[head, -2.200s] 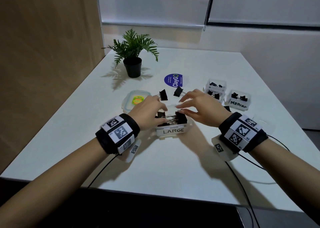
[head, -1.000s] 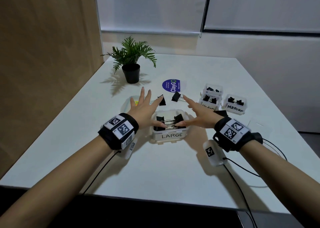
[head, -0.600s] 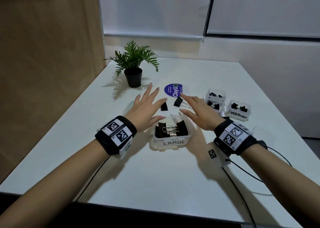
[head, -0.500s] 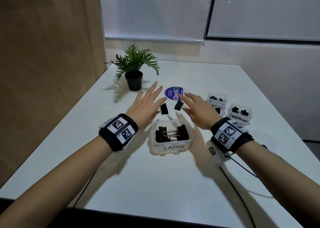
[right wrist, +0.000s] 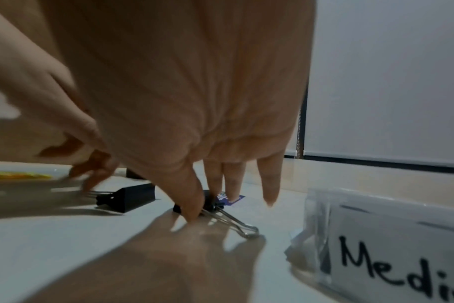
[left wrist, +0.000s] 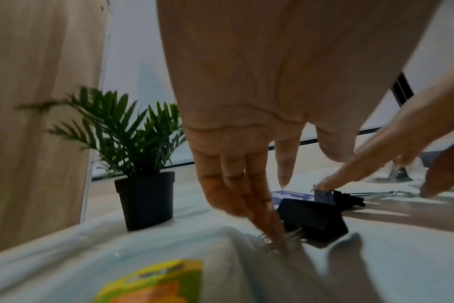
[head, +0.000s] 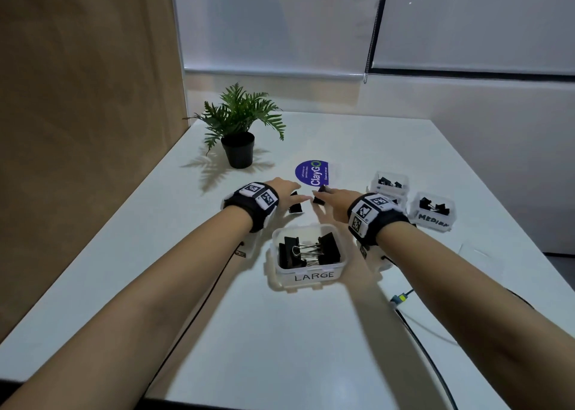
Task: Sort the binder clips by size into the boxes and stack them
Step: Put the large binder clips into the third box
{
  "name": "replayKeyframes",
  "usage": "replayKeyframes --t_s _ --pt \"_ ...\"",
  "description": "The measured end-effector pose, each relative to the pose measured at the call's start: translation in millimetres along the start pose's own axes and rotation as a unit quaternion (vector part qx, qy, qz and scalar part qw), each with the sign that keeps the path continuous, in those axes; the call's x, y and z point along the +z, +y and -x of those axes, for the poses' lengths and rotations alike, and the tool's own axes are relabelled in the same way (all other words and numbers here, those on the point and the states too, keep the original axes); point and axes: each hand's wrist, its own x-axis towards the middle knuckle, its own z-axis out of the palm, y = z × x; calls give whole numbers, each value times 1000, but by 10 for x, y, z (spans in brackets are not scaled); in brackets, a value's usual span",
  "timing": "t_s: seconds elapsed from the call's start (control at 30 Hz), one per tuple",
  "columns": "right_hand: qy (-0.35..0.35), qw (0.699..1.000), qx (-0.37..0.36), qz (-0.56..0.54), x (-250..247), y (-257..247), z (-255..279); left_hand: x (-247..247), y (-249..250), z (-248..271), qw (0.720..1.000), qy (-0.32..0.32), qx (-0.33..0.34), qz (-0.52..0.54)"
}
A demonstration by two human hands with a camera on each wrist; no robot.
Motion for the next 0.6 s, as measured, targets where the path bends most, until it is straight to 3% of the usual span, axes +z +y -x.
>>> replayKeyframes --t_s 0.23,0.33,0.4,0.47,0.6 --pt "27 996 7 -79 -33 51 84 34 63 -93 998 12 32 57" --pt "97 986 21 -130 -21 148 103 35 39 -66 998 -2 38 59" --pt "128 980 42 -146 -7 197 111 53 -15 -60 996 21 35 76" --pt "121 983 65 -122 13 210 116 83 -67 -71 995 46 21 82" --pt "44 991 90 -90 72 153 112 108 -67 -87 999 24 -17 33"
